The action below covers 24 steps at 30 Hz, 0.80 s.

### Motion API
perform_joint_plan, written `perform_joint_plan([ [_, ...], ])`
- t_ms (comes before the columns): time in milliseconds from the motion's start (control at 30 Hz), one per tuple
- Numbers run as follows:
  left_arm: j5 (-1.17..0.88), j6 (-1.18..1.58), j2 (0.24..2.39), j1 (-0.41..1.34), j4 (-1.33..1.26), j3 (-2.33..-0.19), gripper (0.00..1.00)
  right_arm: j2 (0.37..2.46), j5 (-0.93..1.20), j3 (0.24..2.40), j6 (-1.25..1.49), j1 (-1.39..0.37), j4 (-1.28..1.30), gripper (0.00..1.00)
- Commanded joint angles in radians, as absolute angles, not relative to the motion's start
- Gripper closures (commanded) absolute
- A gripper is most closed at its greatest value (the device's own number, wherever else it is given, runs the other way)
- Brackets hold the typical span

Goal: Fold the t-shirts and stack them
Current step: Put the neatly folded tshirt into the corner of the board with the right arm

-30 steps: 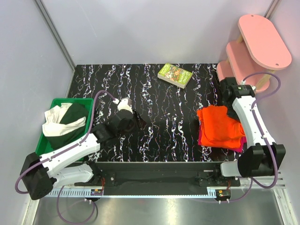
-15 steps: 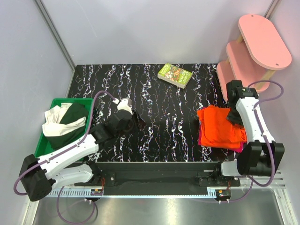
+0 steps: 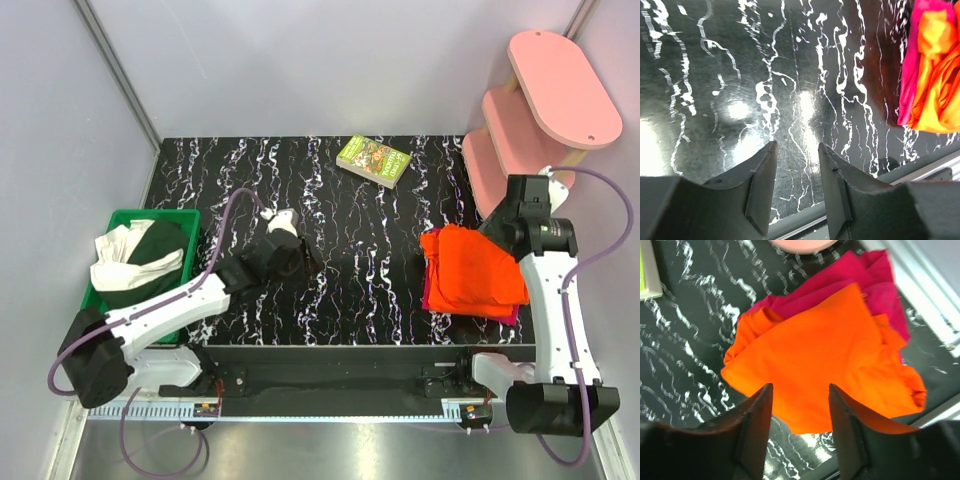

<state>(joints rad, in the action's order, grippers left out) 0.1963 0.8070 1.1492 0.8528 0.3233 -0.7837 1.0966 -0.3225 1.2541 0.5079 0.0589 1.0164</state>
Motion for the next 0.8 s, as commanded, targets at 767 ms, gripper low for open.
perform_joint_plan([
  [767, 0.235, 0.781, 1.354, 0.959, 0.451, -1.098, 0.58, 1.559, -0.143, 0.933, 0.781, 0.147, 0.799, 0.52],
])
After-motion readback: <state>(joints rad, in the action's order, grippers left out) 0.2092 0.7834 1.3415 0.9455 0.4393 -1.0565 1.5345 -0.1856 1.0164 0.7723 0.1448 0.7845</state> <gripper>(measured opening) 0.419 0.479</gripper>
